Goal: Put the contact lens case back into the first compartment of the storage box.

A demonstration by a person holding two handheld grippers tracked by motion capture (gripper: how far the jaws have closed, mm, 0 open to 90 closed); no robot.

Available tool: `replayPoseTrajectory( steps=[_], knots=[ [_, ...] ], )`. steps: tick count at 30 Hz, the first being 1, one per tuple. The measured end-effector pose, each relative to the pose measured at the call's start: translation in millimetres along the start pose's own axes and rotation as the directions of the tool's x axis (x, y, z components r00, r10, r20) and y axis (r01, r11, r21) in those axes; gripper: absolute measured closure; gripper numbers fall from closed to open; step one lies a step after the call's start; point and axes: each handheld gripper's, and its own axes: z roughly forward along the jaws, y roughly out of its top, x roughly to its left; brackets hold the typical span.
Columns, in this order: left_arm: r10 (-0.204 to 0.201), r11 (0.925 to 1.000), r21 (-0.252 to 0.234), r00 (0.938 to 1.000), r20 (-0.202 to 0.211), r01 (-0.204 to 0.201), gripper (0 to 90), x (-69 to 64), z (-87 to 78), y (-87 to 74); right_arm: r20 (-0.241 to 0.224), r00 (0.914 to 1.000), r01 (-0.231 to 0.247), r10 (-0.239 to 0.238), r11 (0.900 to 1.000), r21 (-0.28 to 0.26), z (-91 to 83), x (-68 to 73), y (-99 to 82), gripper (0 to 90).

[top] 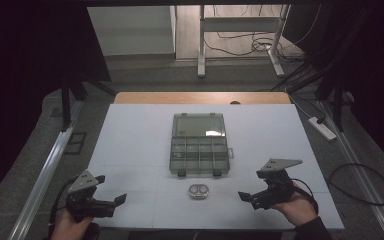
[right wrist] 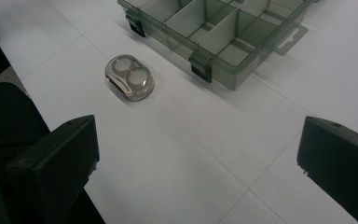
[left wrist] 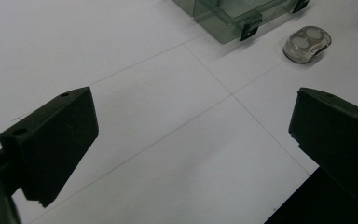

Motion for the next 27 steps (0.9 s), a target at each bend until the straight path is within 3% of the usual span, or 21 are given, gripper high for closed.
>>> replayPoseTrajectory(
  steps=[16, 27],
  knots=[
    [-0.003, 1.0, -0.001, 1.0, 0.003, 0.003, 0.9, 0.4, -0.1, -0.1, -0.028, 0.9992, 0.03, -0.029, 0.9982, 0.052, 24.0, 5.6, 13.4, 0.0],
    [-0.006, 1.0, -0.001, 1.0, 0.004, 0.006, 0.8, 0.6, -0.1, -0.1, -0.04, 0.9954, 0.09, -0.087, 0.9915, 0.094, 39.2, 13.1, 21.8, 0.0]
  ],
)
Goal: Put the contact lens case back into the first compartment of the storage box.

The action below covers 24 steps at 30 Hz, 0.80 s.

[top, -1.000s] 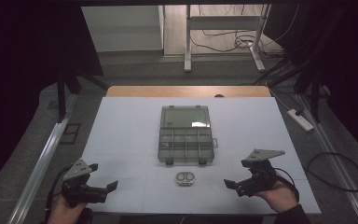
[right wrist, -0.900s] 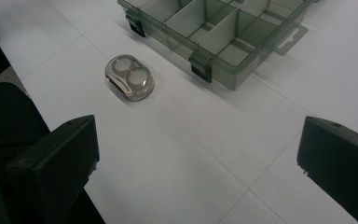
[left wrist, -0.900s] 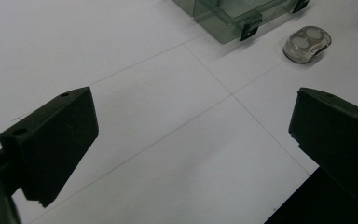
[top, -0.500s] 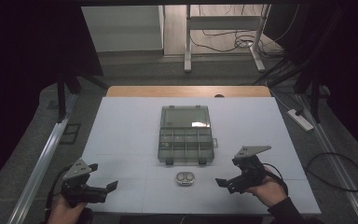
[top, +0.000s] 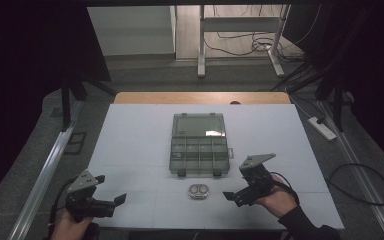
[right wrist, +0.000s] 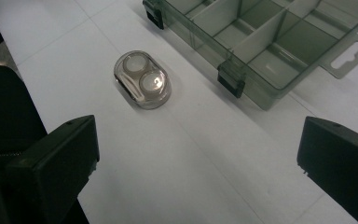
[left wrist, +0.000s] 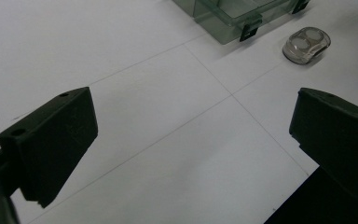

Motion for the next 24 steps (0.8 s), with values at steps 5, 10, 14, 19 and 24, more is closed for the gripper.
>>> replayPoseTrajectory(
  steps=[5, 10, 14, 19, 24],
  knots=[
    [-0.001, 1.0, 0.0, 1.0, 0.0, 0.001, 0.8, 0.1, 0.0, 0.0, -0.01, 0.9999, 0.005, -0.005, 0.9997, 0.024, 6.9, 3.3, 5.4, 0.0],
    [-0.001, 1.0, 0.0, 1.0, 0.0, 0.001, 0.8, 0.2, -0.2, -0.1, -0.023, 0.9996, 0.02, -0.019, 0.9988, 0.044, 14.0, 7.0, 11.0, 0.0],
    [-0.001, 1.0, -0.001, 1.0, 0.0, 0.001, 0.8, 0.2, -0.1, -0.1, -0.029, 0.999, 0.037, -0.035, 0.9974, 0.063, 20.2, 10.1, 14.5, 0.0],
    [-0.001, 1.0, -0.001, 1.0, 0.001, 0.001, 0.8, 0.3, -0.2, -0.2, -0.04, 0.9981, 0.049, -0.046, 0.9959, 0.076, 26.0, 13.3, 18.5, 0.0],
    [-0.001, 1.0, -0.001, 1.0, 0.001, 0.001, 0.8, 0.2, -0.2, -0.1, -0.058, 0.9965, 0.065, -0.06, 0.9936, 0.093, 31.4, 17.1, 23.2, 0.0]
  ],
)
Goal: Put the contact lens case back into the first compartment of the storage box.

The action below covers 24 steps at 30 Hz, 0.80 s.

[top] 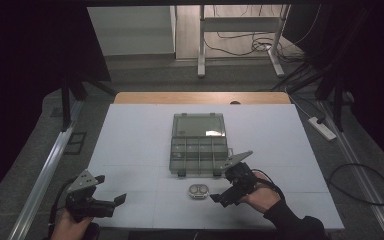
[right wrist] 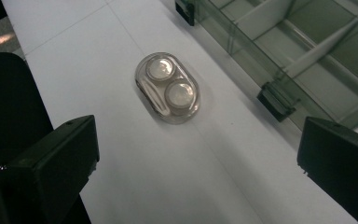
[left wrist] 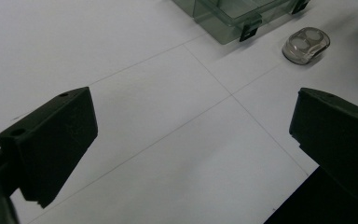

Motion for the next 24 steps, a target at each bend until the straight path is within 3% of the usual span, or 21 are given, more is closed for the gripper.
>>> replayPoseTrajectory(
  steps=[18, 24],
  knots=[
    [0.001, 1.0, -0.001, 1.0, 0.002, -0.001, 0.7, 0.2, 0.0, 0.0, -0.016, 0.9992, 0.037, -0.037, 0.9991, 0.022, 20.9, 10.2, 13.9, 0.0],
    [0.001, 1.0, -0.001, 1.0, 0.002, -0.001, 0.8, 0.2, 0.0, 0.0, -0.017, 0.9992, 0.036, -0.035, 0.9979, 0.054, 29.2, 13.9, 18.2, 0.0]
  ],
)
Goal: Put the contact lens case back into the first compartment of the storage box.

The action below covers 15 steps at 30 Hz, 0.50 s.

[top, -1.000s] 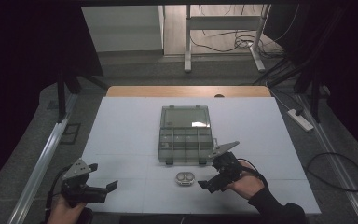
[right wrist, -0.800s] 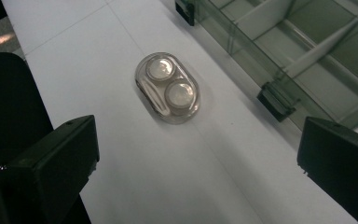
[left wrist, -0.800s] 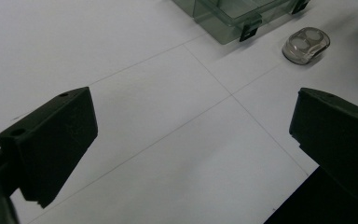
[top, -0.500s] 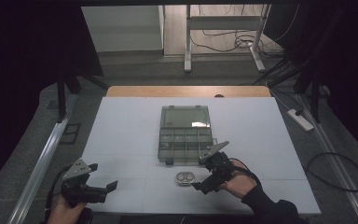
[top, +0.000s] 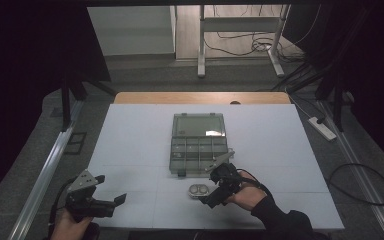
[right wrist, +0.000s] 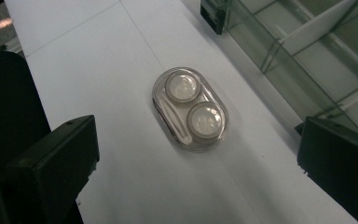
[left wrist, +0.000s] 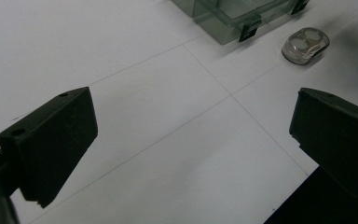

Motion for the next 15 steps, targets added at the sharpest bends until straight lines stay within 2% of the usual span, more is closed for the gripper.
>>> replayPoseTrajectory(
  steps=[6, 9, 15],
  knots=[
    [0.0, 1.0, 0.0, 1.0, 0.0, 0.0, 0.7, 0.0, 0.0, 0.0, -0.014, 0.9999, 0.01, -0.009, 0.9995, 0.029, 7.2, 3.7, 5.8, 0.0],
    [-0.001, 1.0, -0.001, 1.0, 0.0, 0.001, 0.7, 0.0, -0.1, -0.1, -0.024, 0.9989, 0.04, -0.039, 0.9981, 0.047, 13.4, 6.2, 9.5, 0.0],
    [0.001, 1.0, -0.001, 1.0, 0.0, -0.001, 0.8, -0.2, 0.0, -0.1, -0.023, 0.9977, 0.065, -0.064, 0.995, 0.076, 22.9, 8.1, 12.5, 0.0]
  ],
)
